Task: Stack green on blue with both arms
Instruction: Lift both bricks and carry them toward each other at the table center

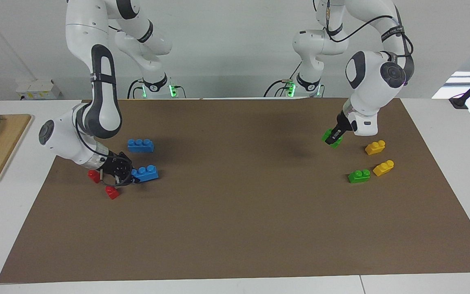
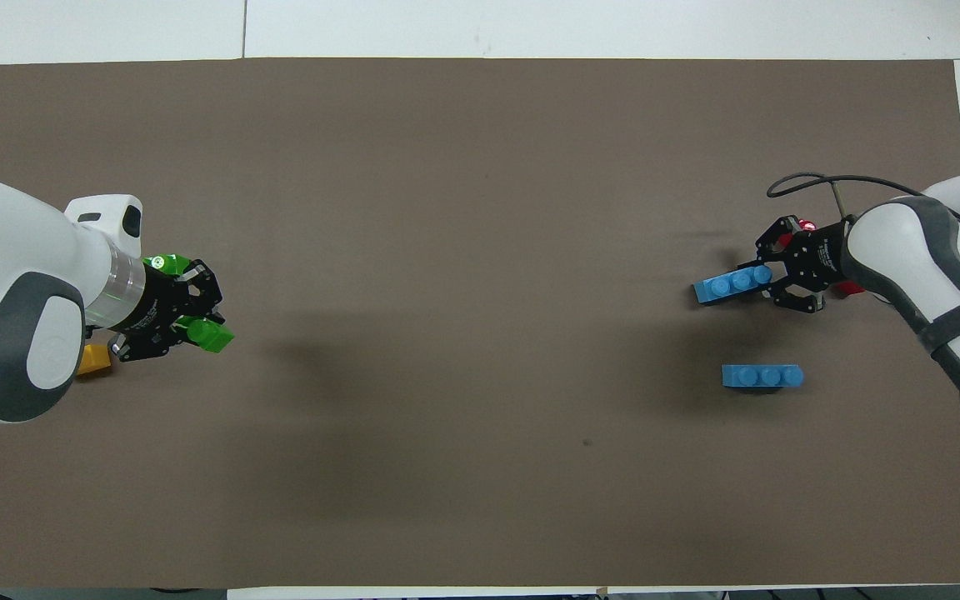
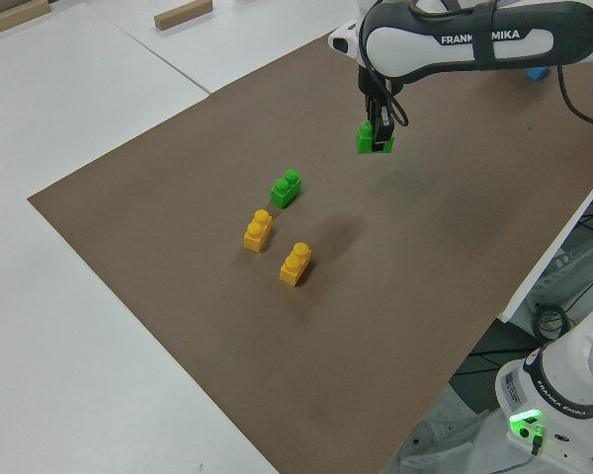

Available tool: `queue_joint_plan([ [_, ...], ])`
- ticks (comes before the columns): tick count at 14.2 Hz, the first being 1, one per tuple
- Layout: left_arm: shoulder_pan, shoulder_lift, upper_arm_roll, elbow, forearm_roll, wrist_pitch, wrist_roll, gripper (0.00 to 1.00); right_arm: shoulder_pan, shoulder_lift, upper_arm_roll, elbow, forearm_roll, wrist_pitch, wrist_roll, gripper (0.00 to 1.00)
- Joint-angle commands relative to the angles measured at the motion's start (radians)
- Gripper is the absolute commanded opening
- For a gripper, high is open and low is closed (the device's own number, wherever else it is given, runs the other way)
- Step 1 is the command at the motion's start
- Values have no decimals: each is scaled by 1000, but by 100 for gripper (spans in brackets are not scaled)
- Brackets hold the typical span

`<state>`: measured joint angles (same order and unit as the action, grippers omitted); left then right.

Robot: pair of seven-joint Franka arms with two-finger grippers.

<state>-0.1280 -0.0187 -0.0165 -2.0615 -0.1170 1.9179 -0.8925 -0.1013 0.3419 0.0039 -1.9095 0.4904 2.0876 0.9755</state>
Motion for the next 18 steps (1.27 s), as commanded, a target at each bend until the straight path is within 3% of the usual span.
queue_joint_plan([
  [1, -18, 2, 9, 6, -13, 15, -84, 0, 95, -3, 2, 58, 39, -9, 138, 0],
  [5, -35, 5, 9, 21, -15, 18, -175, 0, 230, -17, 2, 110, 59, -11, 320, 0],
  [8, -79, 3, 9, 8, -15, 45, -305, 0, 349, -18, 2, 115, 62, 52, 517, 0],
  [13, -116, 2, 9, -3, -43, 81, -462, 0, 512, -27, 2, 25, 62, 214, 660, 0],
  [18, -191, 16, 10, 1, -89, 185, -712, 0, 589, -18, 4, -38, 100, 348, 698, 0],
])
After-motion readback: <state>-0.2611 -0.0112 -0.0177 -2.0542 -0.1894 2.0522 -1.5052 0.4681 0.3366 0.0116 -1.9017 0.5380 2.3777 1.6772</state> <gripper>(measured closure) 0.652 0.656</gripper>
